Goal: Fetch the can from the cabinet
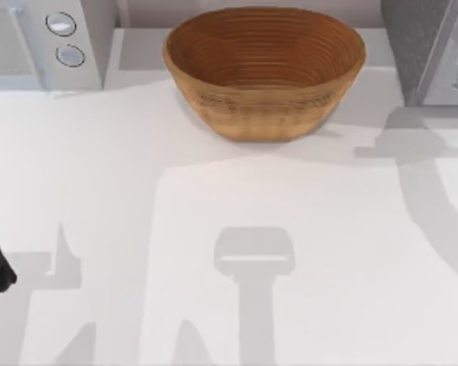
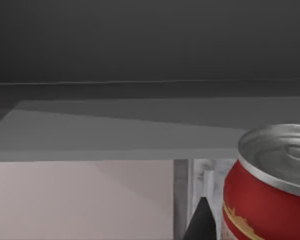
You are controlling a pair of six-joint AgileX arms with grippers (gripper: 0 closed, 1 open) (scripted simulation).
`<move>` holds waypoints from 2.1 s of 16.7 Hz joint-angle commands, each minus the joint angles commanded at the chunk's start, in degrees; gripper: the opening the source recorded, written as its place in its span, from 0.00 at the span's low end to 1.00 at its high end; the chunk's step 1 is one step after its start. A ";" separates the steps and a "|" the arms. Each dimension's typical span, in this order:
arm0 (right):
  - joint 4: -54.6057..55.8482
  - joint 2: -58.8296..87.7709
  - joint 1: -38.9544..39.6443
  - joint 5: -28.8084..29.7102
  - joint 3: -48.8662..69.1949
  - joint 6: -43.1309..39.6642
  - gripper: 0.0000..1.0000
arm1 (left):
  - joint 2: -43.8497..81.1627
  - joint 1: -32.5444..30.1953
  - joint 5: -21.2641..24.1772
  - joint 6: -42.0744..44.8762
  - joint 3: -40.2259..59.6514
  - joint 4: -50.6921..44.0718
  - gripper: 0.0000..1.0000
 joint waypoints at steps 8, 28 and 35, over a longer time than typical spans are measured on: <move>13.43 -30.56 -15.57 -16.13 -50.53 -0.76 0.00 | 0.00 0.00 0.00 0.00 0.00 0.00 1.00; 21.51 -49.69 -29.59 -33.98 -79.99 -9.39 0.00 | 0.00 0.00 0.00 0.00 0.00 0.00 1.00; 6.91 -26.65 -36.50 -53.24 -71.59 -41.21 0.00 | 0.00 0.00 0.00 0.00 0.00 0.00 1.00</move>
